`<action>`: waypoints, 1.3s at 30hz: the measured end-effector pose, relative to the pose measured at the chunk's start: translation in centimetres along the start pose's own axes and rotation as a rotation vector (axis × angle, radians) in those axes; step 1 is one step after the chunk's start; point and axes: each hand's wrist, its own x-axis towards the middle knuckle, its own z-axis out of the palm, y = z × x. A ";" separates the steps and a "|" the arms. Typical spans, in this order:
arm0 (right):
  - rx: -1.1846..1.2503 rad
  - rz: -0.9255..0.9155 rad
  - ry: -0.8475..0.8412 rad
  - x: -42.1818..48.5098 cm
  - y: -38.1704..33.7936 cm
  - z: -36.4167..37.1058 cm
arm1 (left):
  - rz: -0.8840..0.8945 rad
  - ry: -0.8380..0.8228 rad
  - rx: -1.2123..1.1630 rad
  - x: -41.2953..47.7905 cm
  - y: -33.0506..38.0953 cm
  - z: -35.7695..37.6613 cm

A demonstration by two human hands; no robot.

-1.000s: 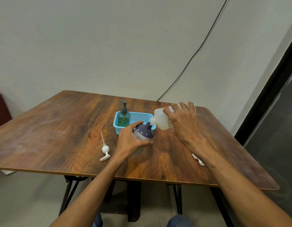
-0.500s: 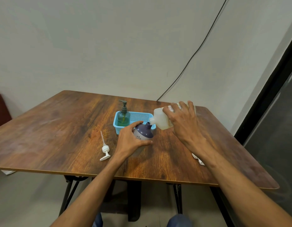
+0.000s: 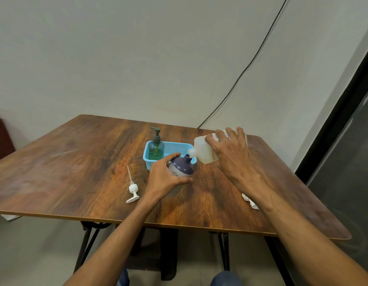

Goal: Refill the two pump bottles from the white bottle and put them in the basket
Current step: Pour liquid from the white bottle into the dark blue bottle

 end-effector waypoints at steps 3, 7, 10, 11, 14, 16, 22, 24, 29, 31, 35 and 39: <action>-0.005 -0.001 -0.002 0.0 0.0 -0.1 | -0.003 -0.002 0.003 0.0 0.0 0.0; -0.008 -0.013 0.006 0.0 0.0 -0.2 | -0.004 -0.002 -0.001 -0.1 0.1 -0.1; -0.017 -0.014 0.011 0.1 0.0 -0.3 | 0.003 -0.002 -0.002 -0.1 0.1 -0.2; -0.020 -0.014 0.013 0.1 0.0 -0.4 | 0.004 -0.001 -0.004 -0.1 0.1 -0.2; -0.020 -0.019 0.012 0.0 0.0 -0.5 | 0.002 0.003 -0.015 -0.1 0.1 -0.1; -0.021 -0.018 0.009 0.1 0.0 -0.4 | 0.003 0.002 -0.017 -0.1 0.1 -0.1; -0.024 -0.022 0.001 0.1 0.1 -0.4 | 0.006 0.001 -0.013 -0.1 0.1 -0.1; -0.031 -0.025 0.007 0.1 0.1 -0.5 | 0.008 0.003 -0.008 -0.1 0.1 -0.1; -0.038 -0.036 0.023 0.2 0.1 -0.6 | 0.009 0.004 -0.011 0.0 0.0 -0.1; -0.042 -0.039 0.034 0.2 0.1 -0.5 | 0.009 0.006 -0.016 -0.1 0.0 -0.1; -0.047 -0.041 0.063 0.2 0.0 -0.3 | 0.009 0.003 -0.016 -0.2 0.0 0.0; -0.055 -0.045 0.072 0.2 0.1 0.0 | 0.009 0.002 -0.012 -0.1 0.0 0.0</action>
